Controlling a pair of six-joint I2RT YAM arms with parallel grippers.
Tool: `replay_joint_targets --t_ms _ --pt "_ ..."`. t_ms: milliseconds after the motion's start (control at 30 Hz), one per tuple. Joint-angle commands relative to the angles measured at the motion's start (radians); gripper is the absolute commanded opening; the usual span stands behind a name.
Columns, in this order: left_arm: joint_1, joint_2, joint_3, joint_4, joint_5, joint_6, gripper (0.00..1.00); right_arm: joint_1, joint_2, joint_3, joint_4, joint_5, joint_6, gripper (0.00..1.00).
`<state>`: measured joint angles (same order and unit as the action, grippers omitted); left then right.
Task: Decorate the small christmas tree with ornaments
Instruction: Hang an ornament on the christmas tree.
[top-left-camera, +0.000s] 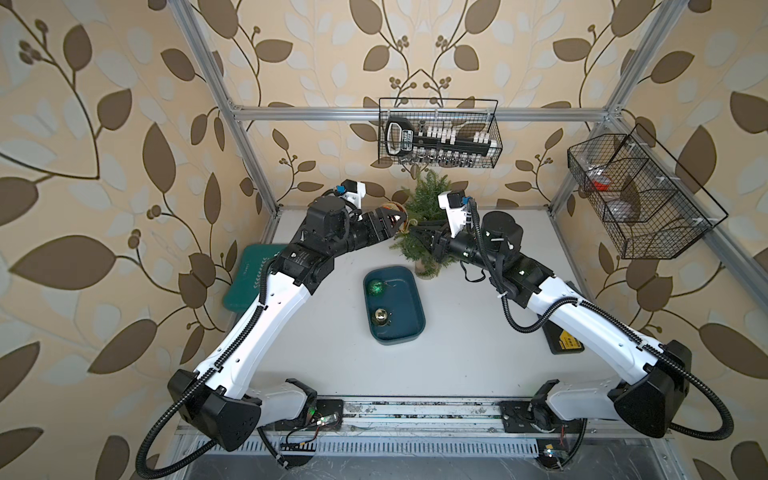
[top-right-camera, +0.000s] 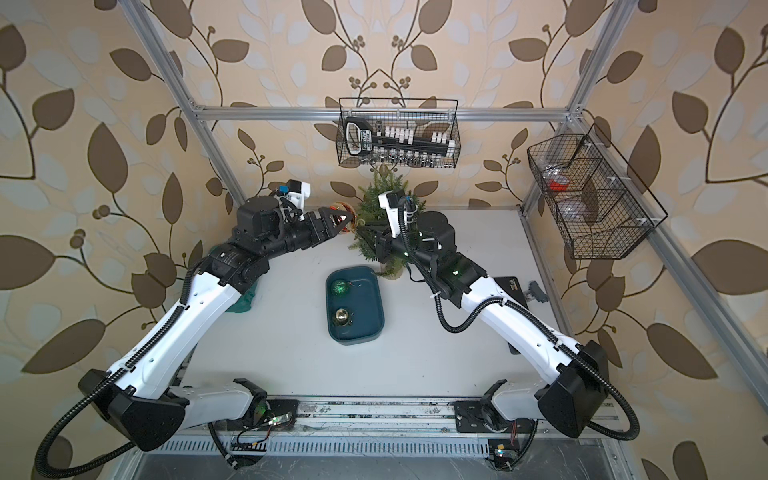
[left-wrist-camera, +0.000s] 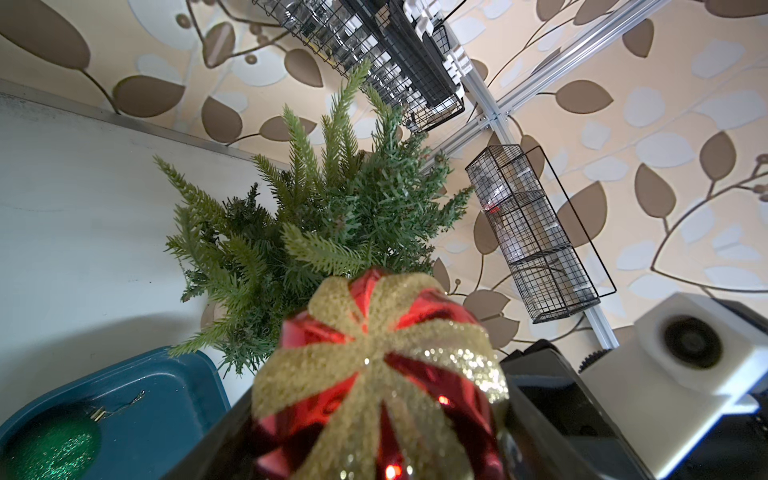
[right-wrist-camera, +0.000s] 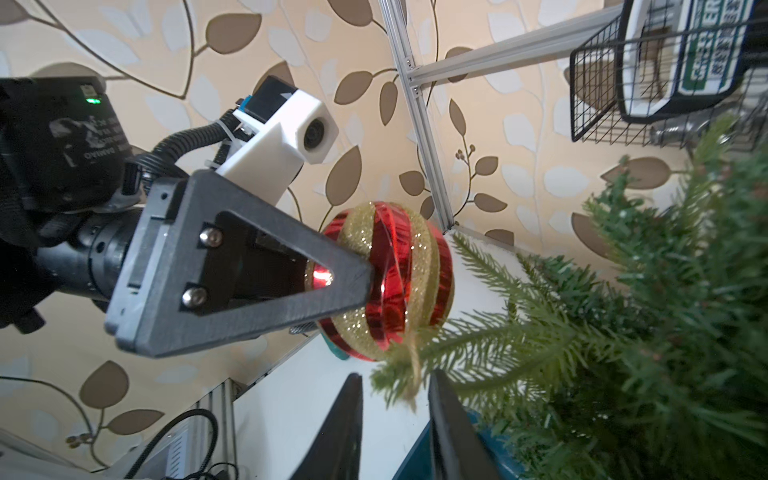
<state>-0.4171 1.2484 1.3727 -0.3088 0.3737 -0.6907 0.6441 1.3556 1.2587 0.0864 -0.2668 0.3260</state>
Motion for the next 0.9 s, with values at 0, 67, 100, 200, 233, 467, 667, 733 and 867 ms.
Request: replay_joint_targets --t_ms 0,67,100,200,233,467,667,733,867 --pt "0.011 -0.043 -0.014 0.050 0.001 -0.012 0.68 0.002 0.017 0.040 -0.006 0.072 0.002 0.21" --pt "0.012 -0.051 -0.019 0.049 -0.006 -0.008 0.71 0.002 0.017 0.041 -0.001 0.089 0.004 0.18" --pt "0.012 -0.055 -0.023 0.048 -0.009 -0.007 0.73 0.002 0.017 0.039 0.002 0.098 0.006 0.16" --pt "0.012 -0.068 -0.033 0.040 -0.024 -0.003 0.83 0.002 0.019 0.040 0.005 0.110 0.010 0.13" --pt "0.012 -0.073 -0.036 0.041 -0.027 -0.002 0.85 0.002 0.022 0.042 0.005 0.106 0.011 0.12" --pt "0.012 -0.108 -0.074 0.036 -0.055 -0.001 0.93 0.002 0.021 0.042 0.007 0.090 0.020 0.13" --pt "0.012 -0.144 -0.108 0.022 -0.084 0.006 0.92 0.003 0.001 0.038 -0.006 0.070 0.028 0.20" --pt "0.012 -0.153 -0.117 0.018 -0.089 0.008 0.92 0.005 -0.007 0.036 -0.017 0.063 0.026 0.22" --pt "0.012 -0.170 -0.133 0.007 -0.097 0.011 0.92 0.009 -0.022 0.034 -0.051 0.052 0.024 0.26"
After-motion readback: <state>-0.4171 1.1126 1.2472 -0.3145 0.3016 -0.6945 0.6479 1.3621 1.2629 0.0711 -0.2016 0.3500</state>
